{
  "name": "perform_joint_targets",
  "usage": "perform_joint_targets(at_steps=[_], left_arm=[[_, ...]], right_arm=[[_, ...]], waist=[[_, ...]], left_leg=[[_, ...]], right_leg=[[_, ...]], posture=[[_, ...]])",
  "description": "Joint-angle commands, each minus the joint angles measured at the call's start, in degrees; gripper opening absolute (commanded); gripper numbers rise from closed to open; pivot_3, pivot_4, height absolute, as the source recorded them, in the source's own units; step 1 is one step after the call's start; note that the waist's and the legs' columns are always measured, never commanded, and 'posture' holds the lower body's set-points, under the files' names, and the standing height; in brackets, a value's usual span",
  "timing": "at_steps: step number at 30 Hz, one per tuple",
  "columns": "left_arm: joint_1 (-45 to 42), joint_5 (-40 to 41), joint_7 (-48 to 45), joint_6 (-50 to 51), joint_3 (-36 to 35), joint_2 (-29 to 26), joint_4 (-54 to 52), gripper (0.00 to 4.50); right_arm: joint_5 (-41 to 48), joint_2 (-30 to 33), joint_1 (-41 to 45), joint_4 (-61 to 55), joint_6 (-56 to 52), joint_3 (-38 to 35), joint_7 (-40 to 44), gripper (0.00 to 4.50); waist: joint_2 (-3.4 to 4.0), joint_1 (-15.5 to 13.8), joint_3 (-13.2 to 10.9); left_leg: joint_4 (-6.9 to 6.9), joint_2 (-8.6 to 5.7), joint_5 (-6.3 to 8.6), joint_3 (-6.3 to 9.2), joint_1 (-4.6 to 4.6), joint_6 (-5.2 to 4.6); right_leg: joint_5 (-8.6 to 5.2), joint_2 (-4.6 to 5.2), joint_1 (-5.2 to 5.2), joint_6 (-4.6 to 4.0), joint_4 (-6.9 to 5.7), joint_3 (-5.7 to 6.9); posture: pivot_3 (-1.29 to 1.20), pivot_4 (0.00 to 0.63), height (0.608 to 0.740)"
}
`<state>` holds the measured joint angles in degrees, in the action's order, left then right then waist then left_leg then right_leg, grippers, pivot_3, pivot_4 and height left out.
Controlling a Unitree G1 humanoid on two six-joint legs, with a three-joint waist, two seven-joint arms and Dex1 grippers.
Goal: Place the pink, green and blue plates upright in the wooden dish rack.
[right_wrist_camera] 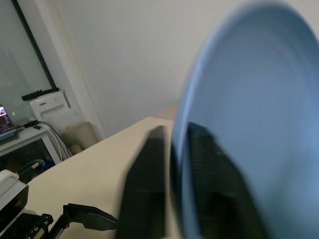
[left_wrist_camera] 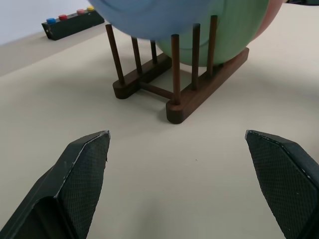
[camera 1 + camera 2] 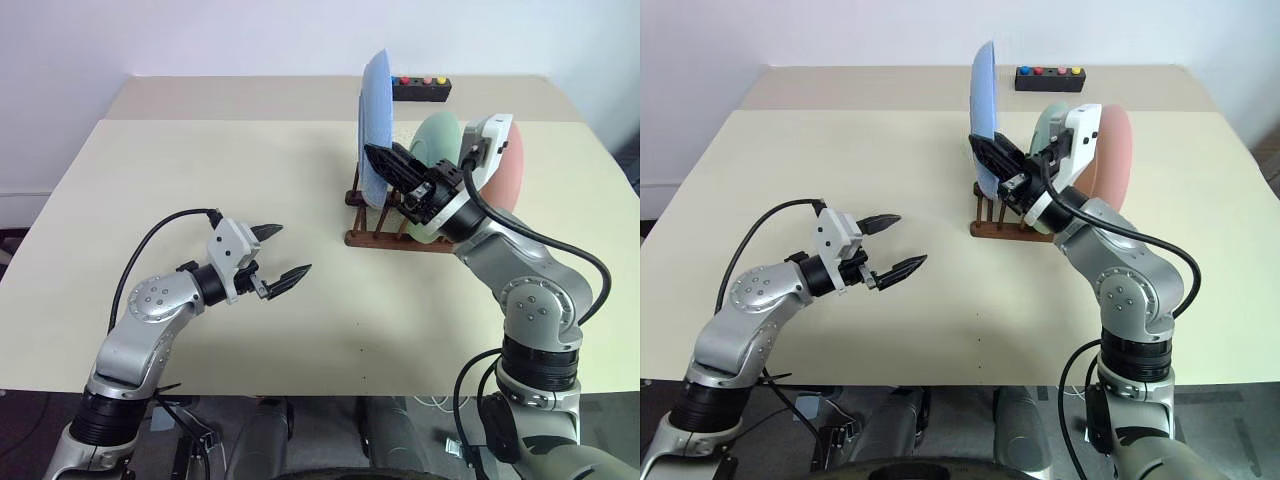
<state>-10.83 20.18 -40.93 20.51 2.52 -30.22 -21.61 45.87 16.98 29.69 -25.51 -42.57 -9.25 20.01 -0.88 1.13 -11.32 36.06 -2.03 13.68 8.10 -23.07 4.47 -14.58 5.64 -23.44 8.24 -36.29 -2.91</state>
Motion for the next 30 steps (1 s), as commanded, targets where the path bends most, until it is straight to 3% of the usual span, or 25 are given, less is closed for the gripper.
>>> perform_joint_targets(at_steps=[1,5,30], left_arm=[[-0.5,0.1,0.4,-0.9,-0.4,0.4,-1.9,4.5],[-0.6,0.4,0.3,-0.7,-0.5,0.6,-2.2,4.5],[-2.4,1.3,2.3,2.4,0.0,1.9,-4.2,4.5]], right_arm=[[1.1,0.4,0.1,-1.1,0.6,-0.9,-0.4,2.61],[0.4,0.9,0.0,-1.3,0.9,-0.7,-0.8,4.46],[-8.7,7.6,4.0,1.0,4.9,2.8,4.9,4.46]], waist=[[0.0,0.0,0.0],[0.0,0.0,0.0],[0.01,0.0,0.0]], left_leg=[[0.0,0.0,0.0,0.0,0.0,0.0],[0.0,0.0,0.0,0.0,0.0,0.0],[-0.01,0.0,0.0,-0.01,0.0,0.0]], right_leg=[[0.0,0.0,0.0,0.0,0.0,0.0],[0.0,0.0,0.0,0.0,0.0,0.0],[0.0,0.0,0.0,0.0,0.02,0.0]], posture=[[0.0,0.15,0.74],[0.0,0.15,0.74],[0.0,0.15,0.74]])
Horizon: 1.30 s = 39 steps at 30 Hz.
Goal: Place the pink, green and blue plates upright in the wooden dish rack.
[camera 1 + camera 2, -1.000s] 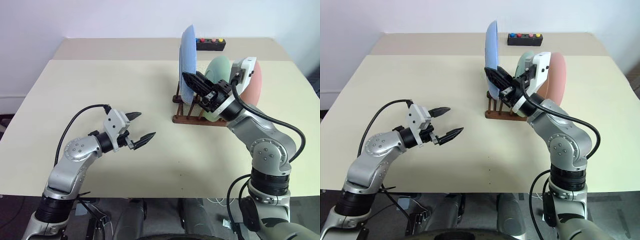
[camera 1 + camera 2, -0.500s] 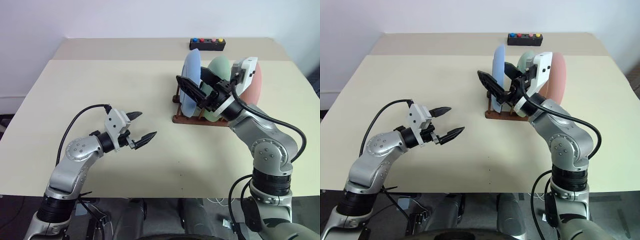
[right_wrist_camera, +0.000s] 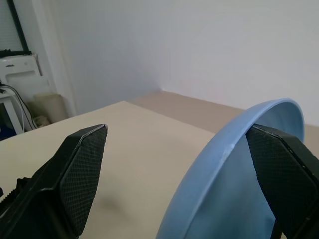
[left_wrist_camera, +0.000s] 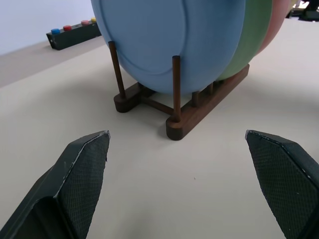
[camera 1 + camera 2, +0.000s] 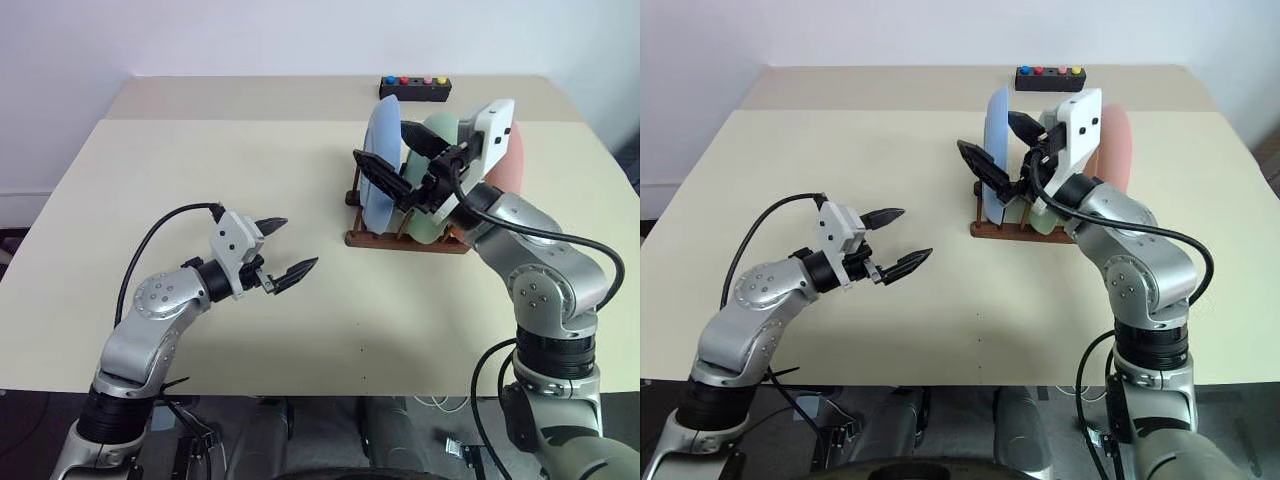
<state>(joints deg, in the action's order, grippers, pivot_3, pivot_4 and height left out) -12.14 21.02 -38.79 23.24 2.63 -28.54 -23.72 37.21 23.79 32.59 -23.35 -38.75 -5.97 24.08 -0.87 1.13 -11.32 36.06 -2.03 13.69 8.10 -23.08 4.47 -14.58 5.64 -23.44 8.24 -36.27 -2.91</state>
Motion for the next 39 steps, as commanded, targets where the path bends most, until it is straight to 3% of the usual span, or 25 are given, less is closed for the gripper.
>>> perform_joint_targets(at_steps=[1,18,27,33,39], left_arm=[[-1.1,0.5,0.1,-0.4,-0.1,0.3,-1.9,4.5],[-0.4,-0.3,-1.8,-3.4,0.6,1.0,0.9,4.5],[-1.7,-1.2,-1.7,-4.9,-0.1,1.3,2.6,4.5],[-0.9,-1.6,-1.0,-6.6,-3.7,0.0,4.9,4.5],[3.6,-2.1,-0.5,-10.0,-10.2,-3.0,10.2,4.5]], right_arm=[[-0.4,1.0,1.1,-1.1,1.2,-0.4,1.0,4.46],[-8.4,11.8,-3.3,-2.9,5.6,1.6,10.6,4.46],[-12.4,16.4,-2.8,0.7,12.3,-1.0,14.6,4.46],[-9.9,20.4,-3.1,2.9,18.2,-7.4,21.0,4.46],[-3.1,22.5,-12.5,6.4,18.1,-20.0,26.5,4.46]], waist=[[0.0,0.0,0.0],[0.0,-0.2,0.0],[0.0,-0.3,0.0],[0.0,-0.3,0.0],[0.0,-0.4,0.0]], left_leg=[[0.0,0.0,0.0,0.0,0.0,0.0],[0.02,0.0,0.0,-0.02,-0.01,0.0],[0.04,0.0,0.0,-0.02,-0.01,0.0],[0.04,0.0,0.0,-0.02,-0.01,0.0],[0.0,0.02,0.03,-0.03,0.01,-0.05]], right_leg=[[0.0,0.0,0.0,0.0,0.0,0.0],[0.0,0.0,0.02,0.0,0.03,0.0],[0.0,0.0,0.03,0.0,0.04,0.0],[0.0,0.0,0.07,0.01,0.09,0.0],[0.0,0.0,0.11,0.01,0.14,0.01]], posture=[[0.0,0.15,0.74],[0.0,0.15,0.74],[0.0,0.15,0.74],[0.0,0.15,0.74],[0.0,0.15,0.74]])
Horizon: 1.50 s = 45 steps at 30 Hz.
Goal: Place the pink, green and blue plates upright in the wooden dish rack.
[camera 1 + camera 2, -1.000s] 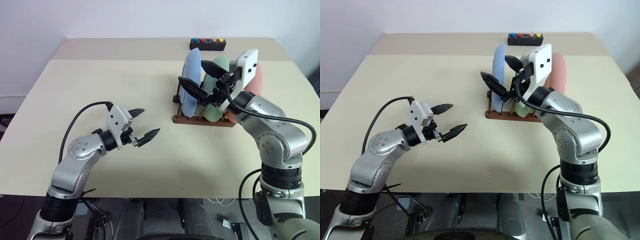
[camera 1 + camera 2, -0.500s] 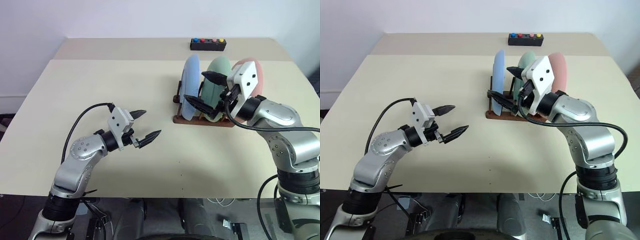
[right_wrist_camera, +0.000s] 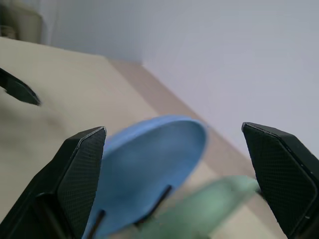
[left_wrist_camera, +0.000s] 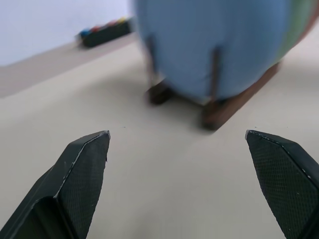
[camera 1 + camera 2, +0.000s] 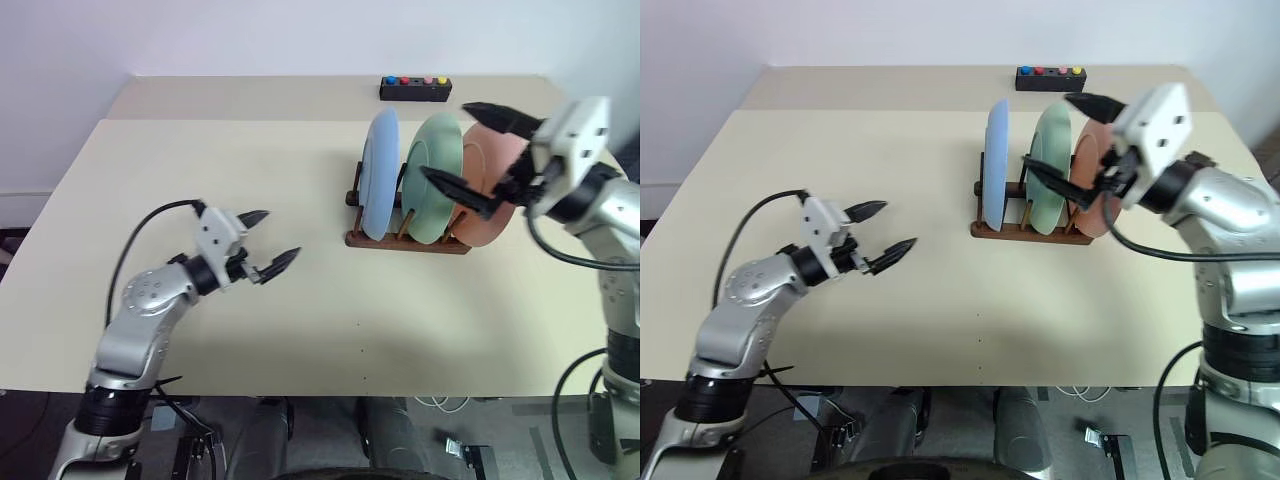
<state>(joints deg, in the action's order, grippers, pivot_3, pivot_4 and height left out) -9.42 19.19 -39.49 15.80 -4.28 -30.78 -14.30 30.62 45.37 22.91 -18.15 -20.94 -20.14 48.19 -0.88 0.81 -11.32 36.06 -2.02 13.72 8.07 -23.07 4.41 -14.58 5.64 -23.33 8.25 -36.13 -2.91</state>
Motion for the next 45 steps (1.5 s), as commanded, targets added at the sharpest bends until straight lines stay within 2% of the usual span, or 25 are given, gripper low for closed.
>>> perform_joint_targets(at_steps=[1,8,13,25,29,34,41,45], left_arm=[[1.5,-0.3,0.3,-3.1,-4.2,-0.9,2.6,4.5],[3.8,-1.1,-1.1,-6.6,-6.2,-2.1,11.1,4.5],[3.1,-1.7,-1.2,-7.6,-6.0,-2.0,13.8,4.5],[3.2,-0.9,-1.5,-4.8,-6.8,-3.5,11.6,4.5],[2.3,-1.0,-1.5,-3.2,-5.8,-3.6,10.8,4.5],[1.4,-1.3,-1.4,-2.6,-5.3,-3.0,10.7,4.5],[4.4,-1.3,-1.6,-3.6,-6.2,-2.7,10.5,4.5],[4.3,-1.1,-2.0,-4.3,-5.8,-2.2,11.1,4.5]], right_arm=[[4.2,1.1,-6.5,2.3,0.6,-8.2,4.5,4.46],[5.3,0.1,-25.5,2.6,1.7,-17.8,9.0,4.46],[0.1,-3.8,-32.9,6.4,8.5,-16.6,7.9,4.46],[-0.3,-6.8,-32.3,7.5,11.3,-12.9,5.3,4.46],[-2.5,-6.3,-26.4,12.8,15.5,-11.7,3.2,4.46],[-2.7,-4.4,-23.9,13.5,15.8,-10.6,4.0,4.46],[-2.5,2.1,-33.0,12.2,13.5,-13.3,10.2,4.46],[-2.5,3.3,-29.9,16.5,12.9,-14.1,8.4,2.65]], waist=[[0.0,-0.2,0.0],[0.06,-0.1,0.0],[0.05,0.1,0.0],[0.08,-0.2,0.0],[0.09,0.1,0.0],[0.11,0.1,0.1],[0.11,-0.1,0.0],[0.13,0.2,0.1]], left_leg=[[0.04,-0.01,0.0,-0.03,-0.01,-0.01],[0.02,0.01,0.01,-0.07,0.25,-0.02],[-0.04,0.05,0.02,-0.17,0.68,-0.02],[-0.01,0.05,0.02,-0.17,0.65,-0.01],[0.02,0.06,0.02,-0.19,0.68,-0.01],[-0.04,0.06,0.02,-0.19,0.69,-0.01],[-0.04,0.04,0.03,-0.16,0.66,-0.04],[0.05,0.05,0.03,-0.21,0.7,-0.04]], right_leg=[[0.0,0.0,0.02,0.0,0.01,-0.01],[-0.01,0.0,0.26,0.0,0.02,-0.02],[-0.12,0.0,0.62,-0.16,0.05,-0.05],[-0.13,0.0,0.64,-0.13,0.07,-0.07],[-0.13,0.0,0.65,-0.14,0.06,-0.08],[-0.08,0.0,0.63,-0.04,0.05,-0.08],[-0.09,0.01,0.64,-0.04,0.08,-0.08],[-0.14,0.01,0.68,-0.15,0.07,-0.1]], posture=[[0.0,0.15,0.74],[0.0,0.15,0.74],[0.0,0.15,0.74],[0.0,0.15,0.74],[0.0,0.15,0.74],[0.0,0.15,0.74],[0.0,0.15,0.74],[0.0,0.15,0.74]])
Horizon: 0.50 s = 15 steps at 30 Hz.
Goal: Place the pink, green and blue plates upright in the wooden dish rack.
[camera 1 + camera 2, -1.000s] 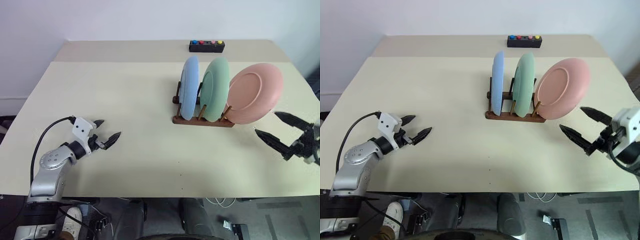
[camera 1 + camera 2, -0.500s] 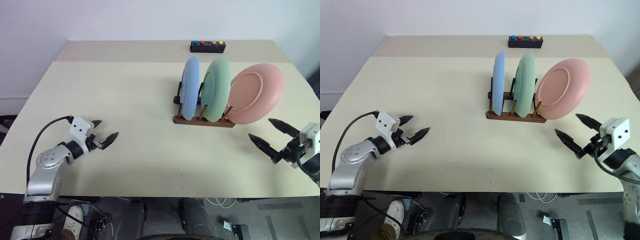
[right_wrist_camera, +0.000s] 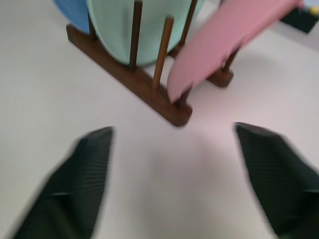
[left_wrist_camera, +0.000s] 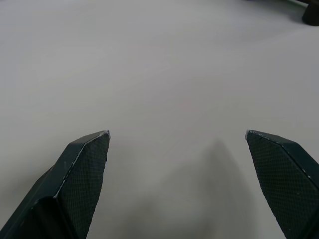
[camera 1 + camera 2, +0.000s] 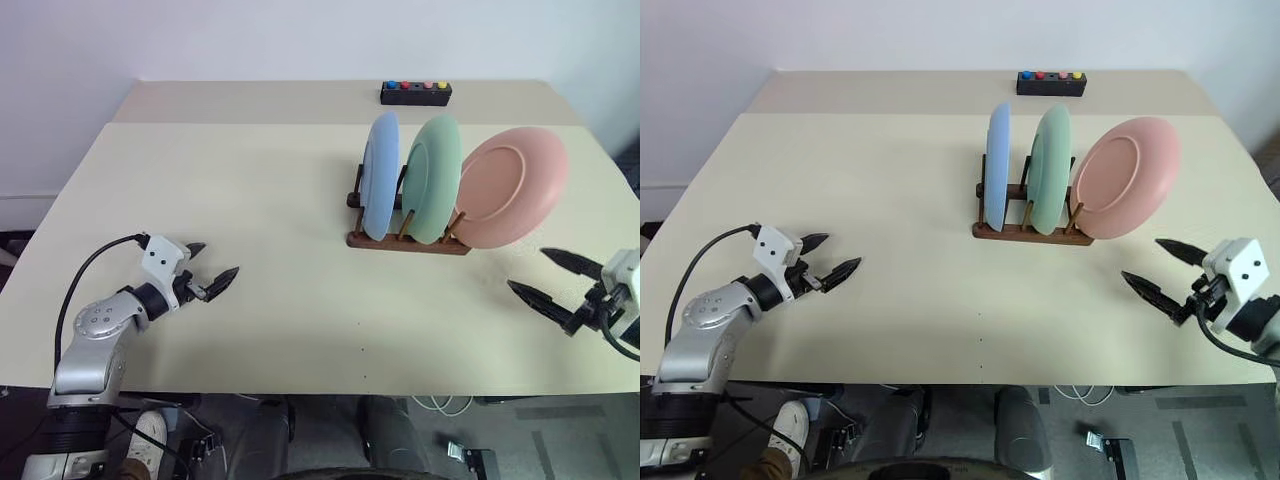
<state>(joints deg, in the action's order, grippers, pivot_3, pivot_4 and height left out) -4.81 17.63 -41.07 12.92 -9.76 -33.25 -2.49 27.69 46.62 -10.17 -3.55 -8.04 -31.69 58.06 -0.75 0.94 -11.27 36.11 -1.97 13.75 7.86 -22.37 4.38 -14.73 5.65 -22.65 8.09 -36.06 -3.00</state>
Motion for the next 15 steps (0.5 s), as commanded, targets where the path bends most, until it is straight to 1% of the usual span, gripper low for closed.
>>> perform_joint_targets(at_steps=[1,5,10,15], left_arm=[[-0.1,1.0,-0.9,-1.4,-0.4,0.5,-1.0,4.5],[1.5,3.0,-4.1,-0.5,-0.1,-0.1,-3.7,4.5],[3.6,5.6,-7.6,3.5,1.0,-1.1,-8.2,4.5],[4.3,4.8,-6.6,3.3,1.5,-0.1,-8.8,4.5]], right_arm=[[0.2,2.3,4.6,3.0,0.4,-2.7,-2.1,2.18],[-3.7,2.9,9.3,6.4,4.0,-2.1,-6.2,0.04],[-7.9,3.0,15.0,9.1,7.9,0.3,-10.0,0.04],[-9.4,2.6,18.4,7.8,9.4,4.2,-10.1,0.04]], waist=[[0.0,0.2,0.0],[0.05,0.0,0.0],[0.05,-0.1,0.0],[0.07,0.0,0.0]], left_leg=[[0.02,0.0,0.0,-0.02,0.01,0.0],[-0.05,0.01,0.0,-0.02,0.0,0.0],[-0.05,0.0,0.0,-0.01,-0.04,-0.01],[-0.05,0.01,0.0,-0.02,-0.02,0.0]], right_leg=[[0.0,0.0,0.01,-0.01,0.0,-0.01],[0.0,0.0,-0.03,0.0,0.0,-0.01],[0.0,0.0,-0.03,0.0,0.02,-0.01],[0.0,0.0,-0.03,0.0,0.01,-0.01]], posture=[[0.0,0.15,0.74],[0.0,0.15,0.74],[0.0,0.15,0.74],[0.0,0.15,0.74]])
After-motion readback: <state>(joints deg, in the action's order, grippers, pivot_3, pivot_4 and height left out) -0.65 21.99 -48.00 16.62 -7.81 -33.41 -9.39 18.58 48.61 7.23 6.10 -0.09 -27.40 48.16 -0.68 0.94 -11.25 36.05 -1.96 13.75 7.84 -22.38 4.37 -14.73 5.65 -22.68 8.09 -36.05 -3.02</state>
